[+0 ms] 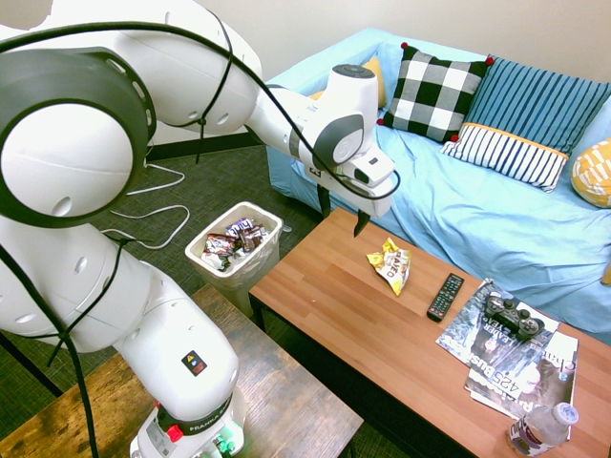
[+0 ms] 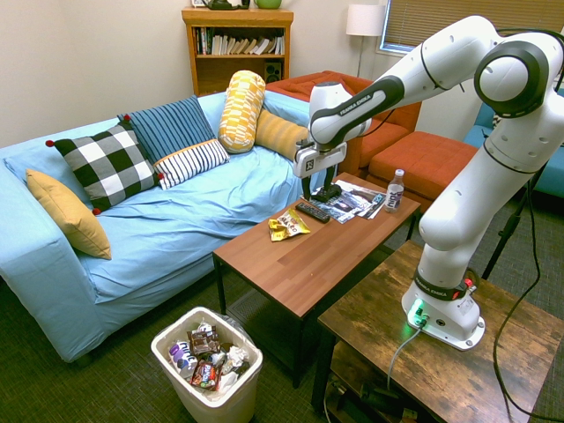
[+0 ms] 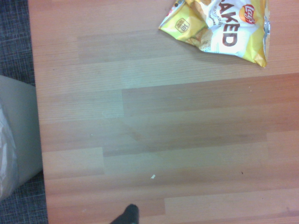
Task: Throw the chip bag in the trash bin
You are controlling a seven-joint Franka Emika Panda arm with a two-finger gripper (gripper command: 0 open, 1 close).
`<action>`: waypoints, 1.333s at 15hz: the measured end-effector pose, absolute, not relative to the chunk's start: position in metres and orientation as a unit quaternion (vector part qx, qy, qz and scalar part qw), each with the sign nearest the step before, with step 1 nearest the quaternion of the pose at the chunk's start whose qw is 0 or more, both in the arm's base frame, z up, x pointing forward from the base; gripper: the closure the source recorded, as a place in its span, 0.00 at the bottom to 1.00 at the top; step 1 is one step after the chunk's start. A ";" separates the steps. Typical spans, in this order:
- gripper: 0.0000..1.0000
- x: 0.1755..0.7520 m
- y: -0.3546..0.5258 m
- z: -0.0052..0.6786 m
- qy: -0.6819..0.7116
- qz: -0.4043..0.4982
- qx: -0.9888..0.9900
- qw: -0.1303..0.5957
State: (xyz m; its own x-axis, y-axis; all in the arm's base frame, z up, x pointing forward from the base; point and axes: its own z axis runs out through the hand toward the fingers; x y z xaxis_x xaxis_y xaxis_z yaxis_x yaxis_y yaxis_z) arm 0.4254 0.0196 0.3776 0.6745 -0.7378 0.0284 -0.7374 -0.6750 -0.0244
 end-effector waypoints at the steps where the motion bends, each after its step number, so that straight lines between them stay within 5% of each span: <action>1: 0.00 0.427 0.020 0.378 0.404 -0.019 -0.915 0.007; 6: 0.00 0.479 0.013 0.360 0.444 -0.040 -0.895 0.018; 20: 0.00 0.591 -0.018 0.164 0.483 0.009 -0.875 -0.034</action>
State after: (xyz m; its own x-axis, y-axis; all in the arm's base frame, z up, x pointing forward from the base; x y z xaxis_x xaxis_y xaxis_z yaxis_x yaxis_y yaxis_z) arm 0.5910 -0.0176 0.1639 0.5329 -0.8460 0.0178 -0.8448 -0.5307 0.0689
